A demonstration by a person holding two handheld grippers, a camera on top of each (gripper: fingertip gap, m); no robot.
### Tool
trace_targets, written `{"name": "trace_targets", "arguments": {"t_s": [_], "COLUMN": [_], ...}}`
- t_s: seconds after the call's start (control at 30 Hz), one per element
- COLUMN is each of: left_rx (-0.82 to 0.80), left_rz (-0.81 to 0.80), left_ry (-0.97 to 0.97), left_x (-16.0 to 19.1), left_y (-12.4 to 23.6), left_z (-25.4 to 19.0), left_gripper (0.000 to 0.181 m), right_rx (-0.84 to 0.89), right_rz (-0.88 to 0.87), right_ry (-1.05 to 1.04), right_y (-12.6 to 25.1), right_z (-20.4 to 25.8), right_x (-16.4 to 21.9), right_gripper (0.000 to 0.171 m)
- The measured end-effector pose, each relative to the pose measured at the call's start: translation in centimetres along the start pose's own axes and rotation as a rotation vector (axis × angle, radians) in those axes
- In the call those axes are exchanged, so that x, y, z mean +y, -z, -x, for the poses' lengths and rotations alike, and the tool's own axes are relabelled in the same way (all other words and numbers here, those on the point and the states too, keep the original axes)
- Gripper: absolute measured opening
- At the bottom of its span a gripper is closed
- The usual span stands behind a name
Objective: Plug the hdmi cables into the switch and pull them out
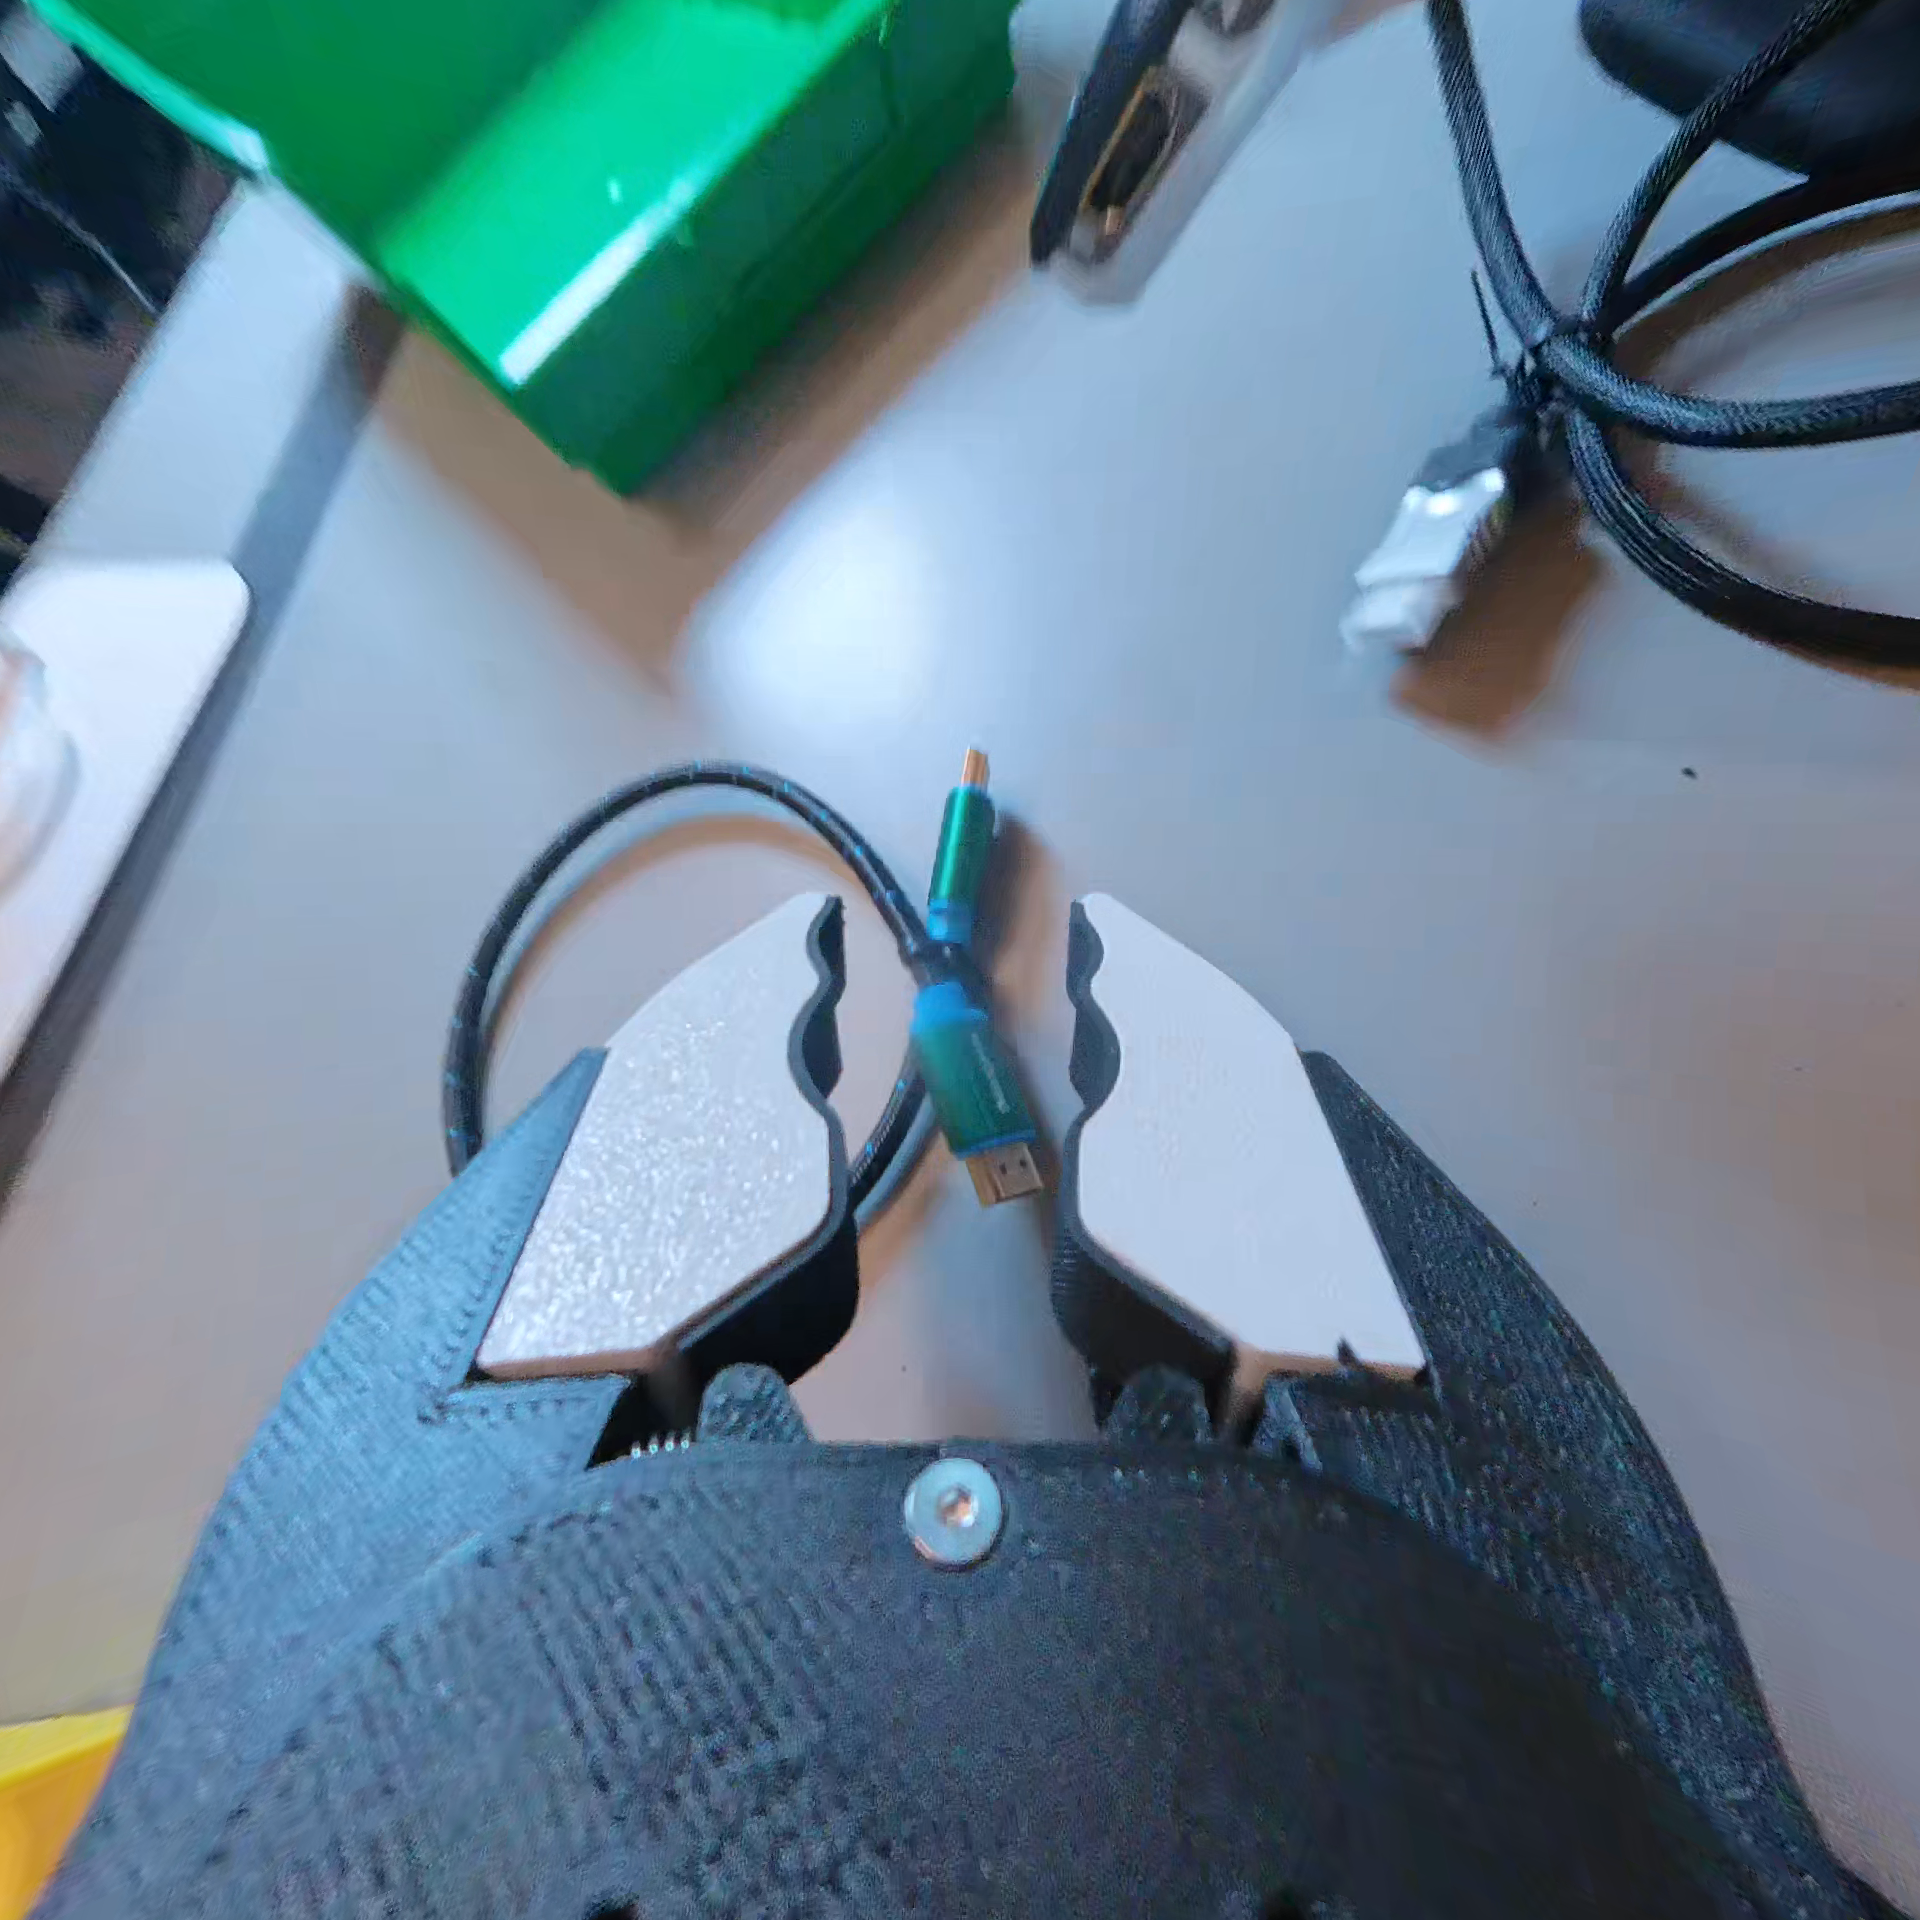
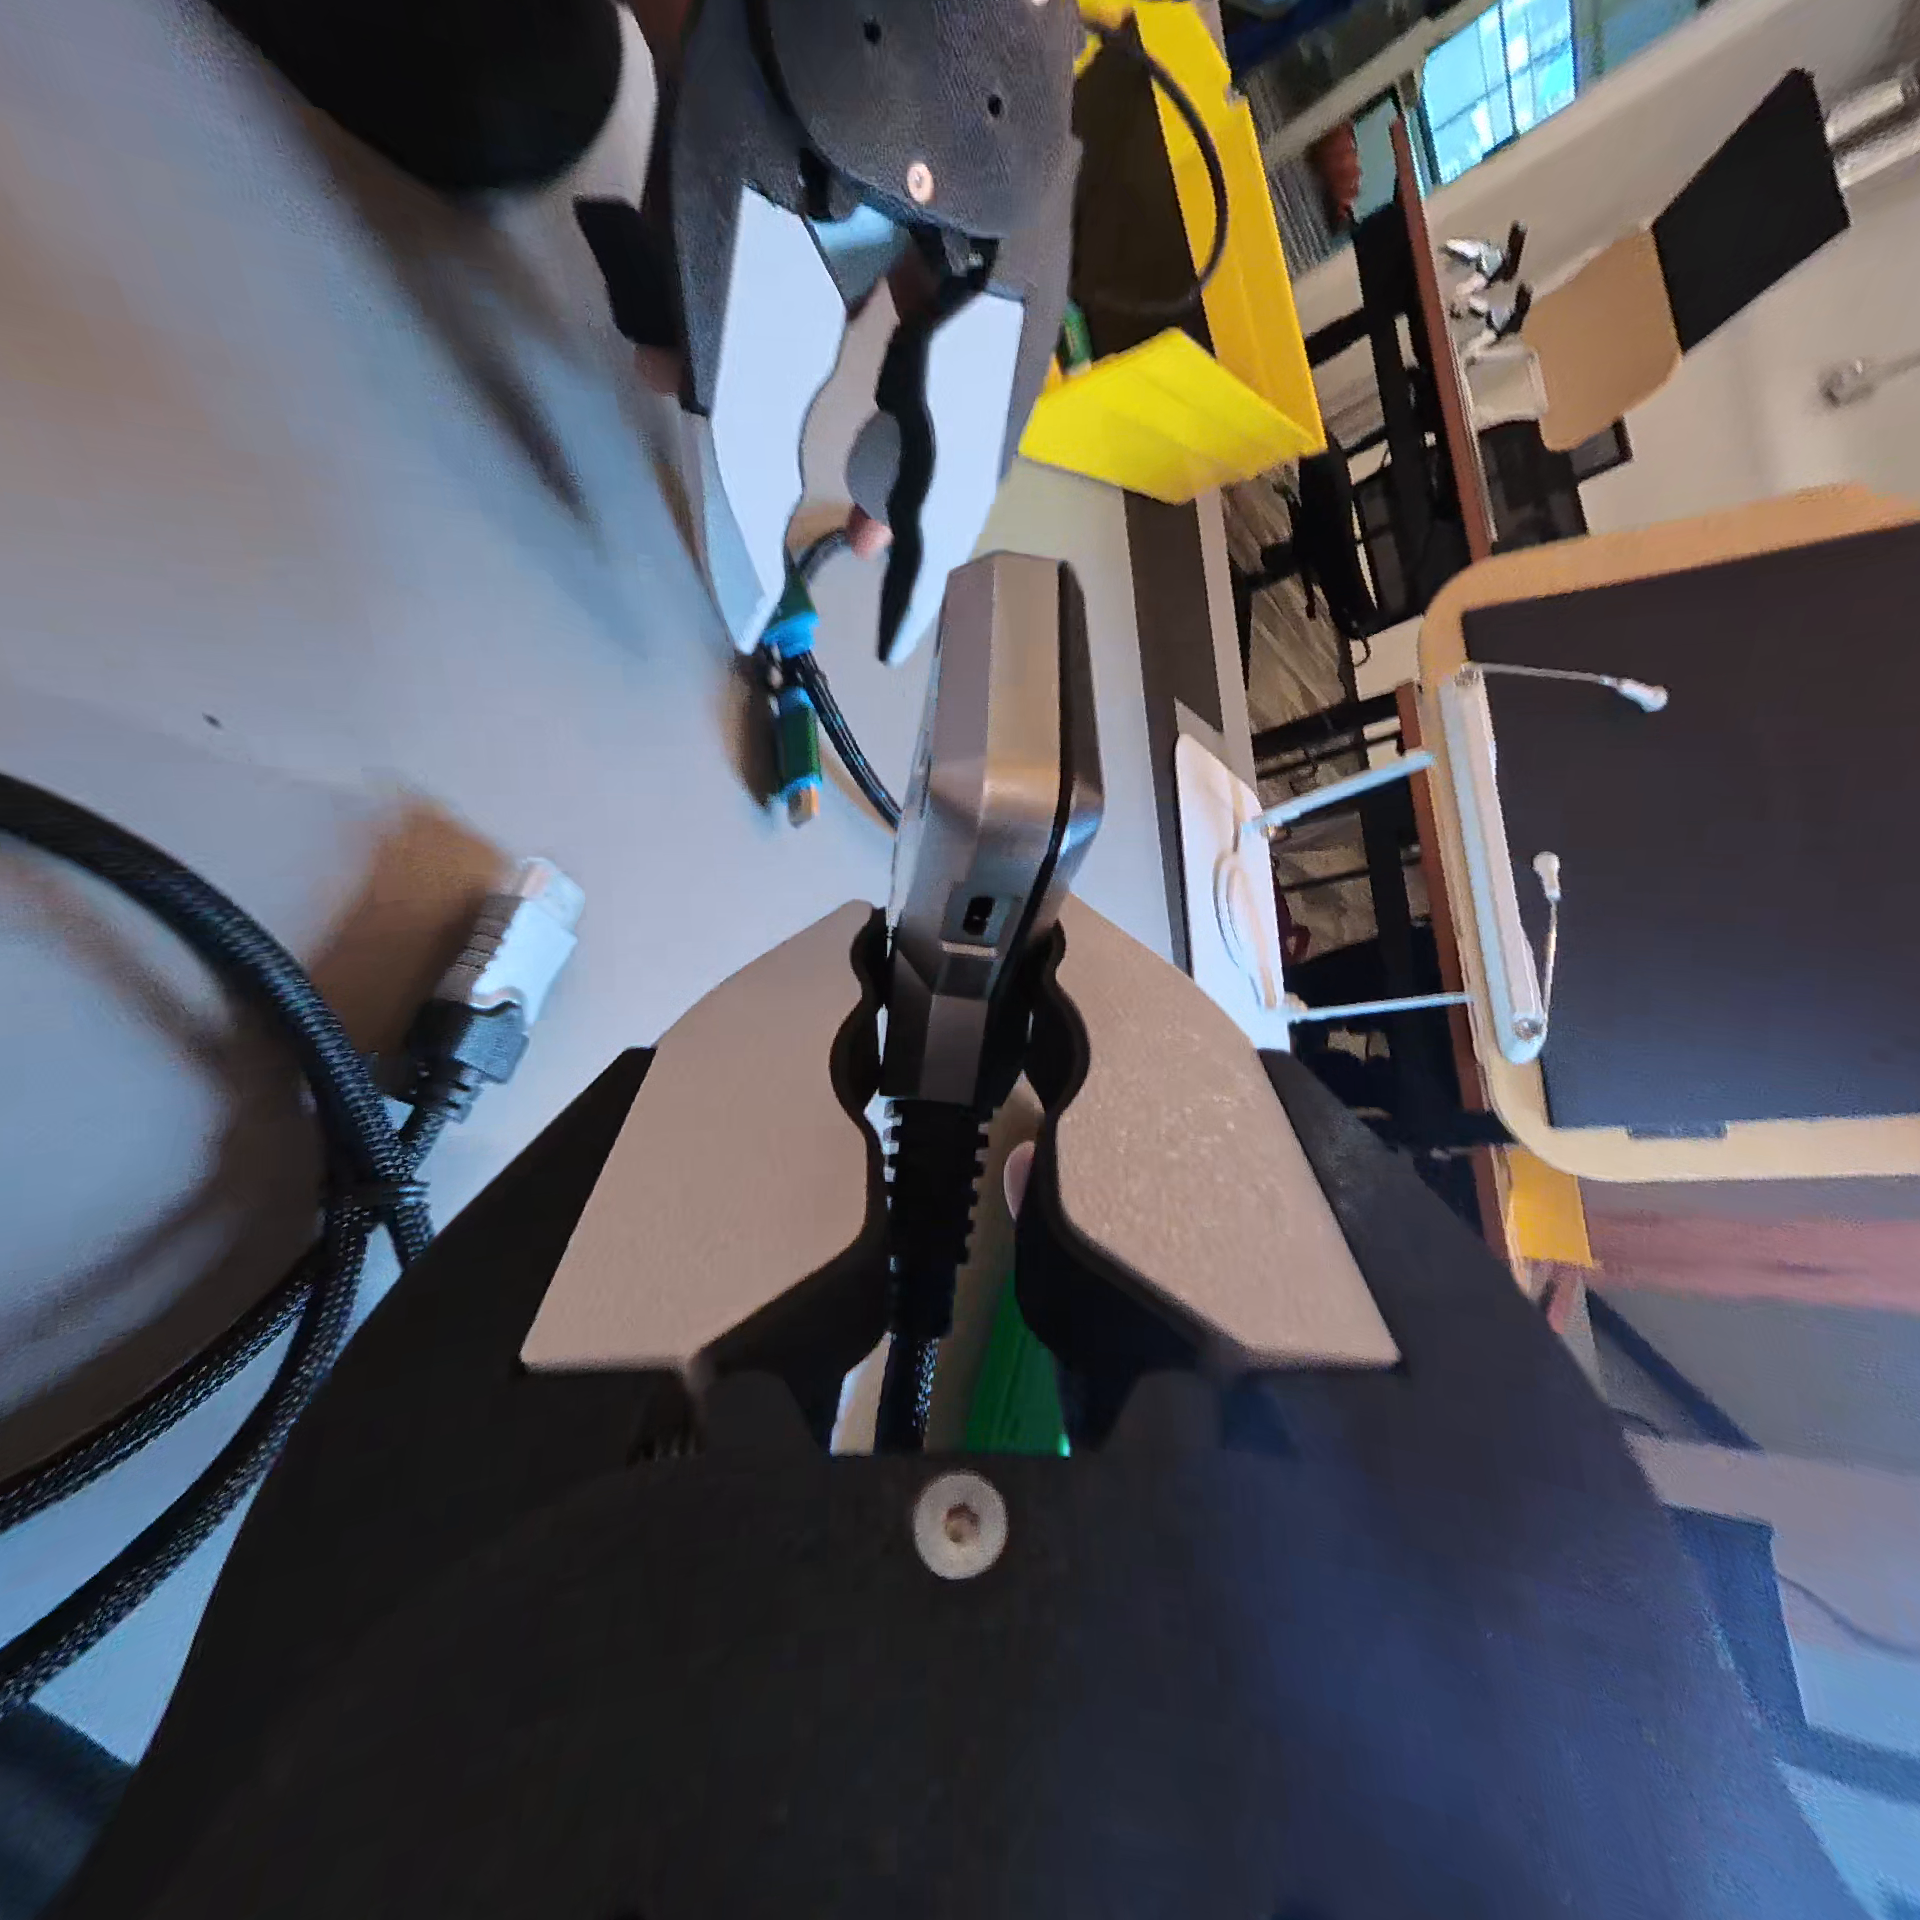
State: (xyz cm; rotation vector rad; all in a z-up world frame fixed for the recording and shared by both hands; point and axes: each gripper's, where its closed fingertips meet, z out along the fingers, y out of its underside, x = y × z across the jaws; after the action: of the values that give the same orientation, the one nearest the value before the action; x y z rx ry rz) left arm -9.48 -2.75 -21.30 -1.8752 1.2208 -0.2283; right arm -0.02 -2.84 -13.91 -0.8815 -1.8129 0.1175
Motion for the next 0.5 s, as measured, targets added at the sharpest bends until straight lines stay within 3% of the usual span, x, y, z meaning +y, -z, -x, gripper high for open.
{"name": "trace_targets", "arguments": {"t_s": [0.2,0.3,0.5], "left_rx": [0.067,0.162,0.012], "left_rz": [0.243,0.262,0.248], "left_ry": [0.014,0.042,-0.086], "left_x": [2.5,2.1,1.7], "left_y": [-2.0,-2.7,-3.0], "left_z": [1.1,0.5,1.4], "left_gripper": [0.046,0.024,0.013], "right_rx": [-0.007,-0.017,-0.022], "right_rz": [0.008,0.007,0.027], "right_ry": [-0.007,0.007,0.018], "right_y": [-0.6,-0.7,-1.2], "right_z": [0.1,0.6,0.9], "right_x": [0.8,0.8,2.2], "right_gripper": [0.024,0.024,0.024]}}
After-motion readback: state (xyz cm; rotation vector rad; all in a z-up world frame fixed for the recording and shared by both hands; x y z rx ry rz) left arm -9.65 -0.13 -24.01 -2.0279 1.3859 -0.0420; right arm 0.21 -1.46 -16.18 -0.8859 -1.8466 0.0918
